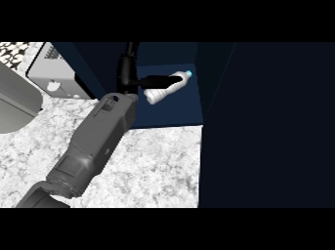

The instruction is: Pick up the bottled water, place it into the cabinet and close the cabinet

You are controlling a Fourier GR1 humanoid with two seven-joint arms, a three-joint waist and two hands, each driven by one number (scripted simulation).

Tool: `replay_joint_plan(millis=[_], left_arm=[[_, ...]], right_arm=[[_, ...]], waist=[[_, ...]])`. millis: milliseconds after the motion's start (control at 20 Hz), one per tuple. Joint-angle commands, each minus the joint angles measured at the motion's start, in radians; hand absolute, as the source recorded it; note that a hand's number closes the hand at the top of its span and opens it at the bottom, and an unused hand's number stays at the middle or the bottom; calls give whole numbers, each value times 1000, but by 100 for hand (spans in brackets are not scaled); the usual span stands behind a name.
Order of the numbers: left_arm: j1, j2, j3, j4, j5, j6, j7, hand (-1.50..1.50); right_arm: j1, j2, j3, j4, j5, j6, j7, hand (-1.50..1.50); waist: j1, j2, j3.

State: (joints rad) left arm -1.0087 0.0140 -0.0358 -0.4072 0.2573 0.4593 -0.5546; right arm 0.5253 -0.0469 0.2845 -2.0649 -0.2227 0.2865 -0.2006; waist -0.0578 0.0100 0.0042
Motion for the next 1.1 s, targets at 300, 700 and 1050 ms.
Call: replay_joint_plan(millis=[300,700,1050], left_arm=[[86,61,36,-48,38,-209,-125,-150],[260,26,-64,-305,85,-234,-53,-150],[436,39,-169,-640,132,-236,98,-150]], right_arm=[[30,-31,-45,-11,-30,4,-15,-150],[93,-16,9,-122,-14,-45,42,-150],[108,-11,15,-78,13,-47,3,-150]], waist=[[53,-10,-4],[80,-22,-4],[93,-28,-4]])
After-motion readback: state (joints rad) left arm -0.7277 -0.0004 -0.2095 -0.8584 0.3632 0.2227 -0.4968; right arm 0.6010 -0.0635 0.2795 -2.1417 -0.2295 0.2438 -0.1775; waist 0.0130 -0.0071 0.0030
